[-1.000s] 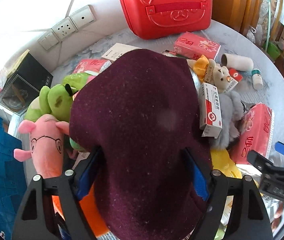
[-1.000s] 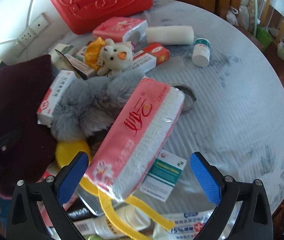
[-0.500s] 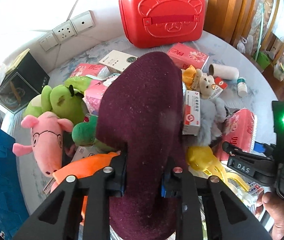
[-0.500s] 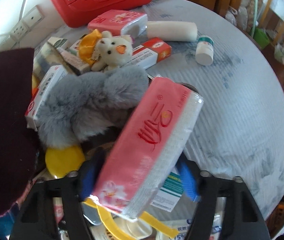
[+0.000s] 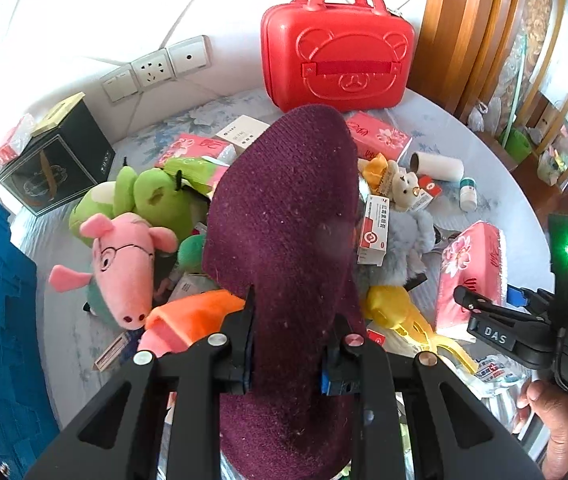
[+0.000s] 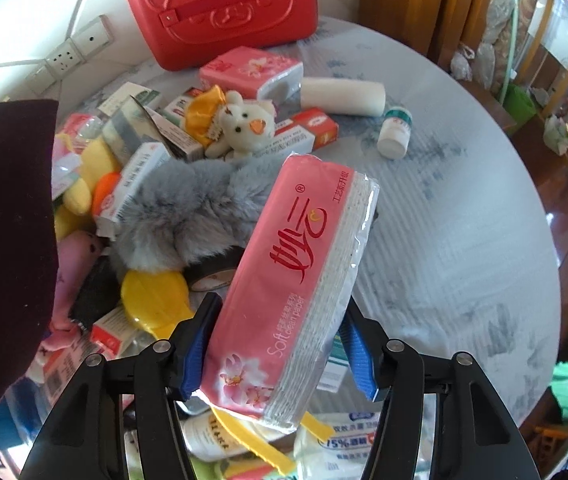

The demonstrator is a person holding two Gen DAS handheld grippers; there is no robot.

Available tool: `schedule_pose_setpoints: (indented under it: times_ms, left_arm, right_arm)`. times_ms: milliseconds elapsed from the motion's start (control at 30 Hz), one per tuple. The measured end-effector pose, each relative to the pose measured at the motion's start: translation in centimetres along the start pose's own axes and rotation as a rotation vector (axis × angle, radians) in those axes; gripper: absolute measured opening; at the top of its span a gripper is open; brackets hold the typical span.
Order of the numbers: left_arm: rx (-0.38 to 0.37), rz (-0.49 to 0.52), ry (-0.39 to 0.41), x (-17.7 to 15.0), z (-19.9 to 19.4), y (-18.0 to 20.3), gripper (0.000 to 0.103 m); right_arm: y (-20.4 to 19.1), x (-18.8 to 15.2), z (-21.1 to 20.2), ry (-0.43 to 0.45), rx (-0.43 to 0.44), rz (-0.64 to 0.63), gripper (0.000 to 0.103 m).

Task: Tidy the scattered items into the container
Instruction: 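Grasp the maroon knit hat with the left gripper while the right grasps a pink tissue pack, then carry the maroon hat and pink tissue pack with both grippers over the blue crate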

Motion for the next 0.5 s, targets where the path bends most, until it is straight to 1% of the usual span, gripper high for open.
schedule_pose_setpoints:
  times_ms: [233,400,500]
  left_arm:
    - [-0.019,-0.013,0.035,-0.2,-2.4,-0.5,0.022]
    - [-0.034,-0.006,0.058,-0.1,-4.4,-0.6,0.022]
    - [-0.032,0.005,0.070,-0.2,-5.3,-0.9,0.022]
  right_arm:
    - [0.2,0.3,-3.5,0.046,0.003,-0.004,0.056]
    - [-0.2,0.3,-6.6,0.100,-0.001,-0.022,0.046]
    - [-0.6,0.4,-7.8,0.125,-0.015,-0.034,0.046]
Point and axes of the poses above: each gripper's, at about its wrist camera, not at the fingertips, and z roughly the way its jaws point, y to its right, x to its top, the point moved 4 cm from there along z, roughly the way its jaws point, and after that the axes turned 12 degrees about -x, right-handed, at the moved point
